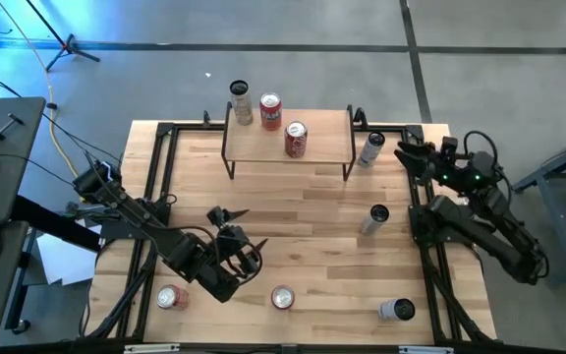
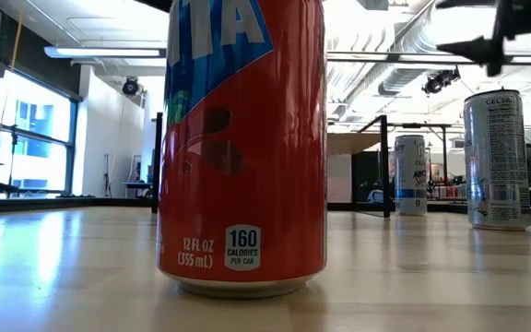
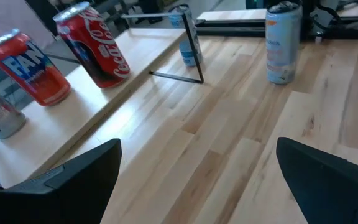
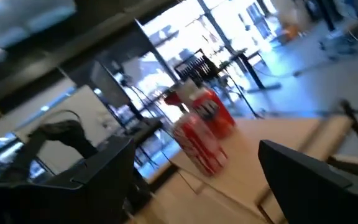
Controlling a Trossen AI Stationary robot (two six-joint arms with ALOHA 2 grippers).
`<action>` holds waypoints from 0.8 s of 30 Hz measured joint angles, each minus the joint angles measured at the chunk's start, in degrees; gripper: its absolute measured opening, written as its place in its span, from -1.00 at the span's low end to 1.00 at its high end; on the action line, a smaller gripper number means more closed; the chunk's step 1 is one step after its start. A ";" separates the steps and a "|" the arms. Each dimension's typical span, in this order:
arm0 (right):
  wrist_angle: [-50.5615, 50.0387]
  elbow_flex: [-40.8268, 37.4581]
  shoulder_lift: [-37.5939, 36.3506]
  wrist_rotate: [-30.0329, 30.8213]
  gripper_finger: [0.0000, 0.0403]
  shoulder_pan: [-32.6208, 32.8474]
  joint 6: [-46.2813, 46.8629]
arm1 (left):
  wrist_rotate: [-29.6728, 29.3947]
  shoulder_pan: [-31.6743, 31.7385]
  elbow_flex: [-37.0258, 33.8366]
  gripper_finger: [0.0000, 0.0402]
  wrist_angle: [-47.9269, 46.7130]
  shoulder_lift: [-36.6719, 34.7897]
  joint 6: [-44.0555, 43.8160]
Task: Place canned beverage on shelf
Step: Put the red and white soda can on the shelf
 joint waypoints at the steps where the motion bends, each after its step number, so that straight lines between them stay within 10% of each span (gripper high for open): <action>1: 2.66 0.00 1.61 0.05 0.63 0.95 0.03 | -0.36 0.17 0.00 0.99 0.04 0.00 0.24; 16: 20.29 6.87 36.45 5.34 0.63 23.24 -8.26 | -0.77 0.91 0.02 0.99 -0.29 -0.22 3.74; 24: -3.26 22.78 46.97 39.18 0.63 41.79 -15.92 | -0.81 -1.81 0.04 0.99 -1.82 -0.28 0.70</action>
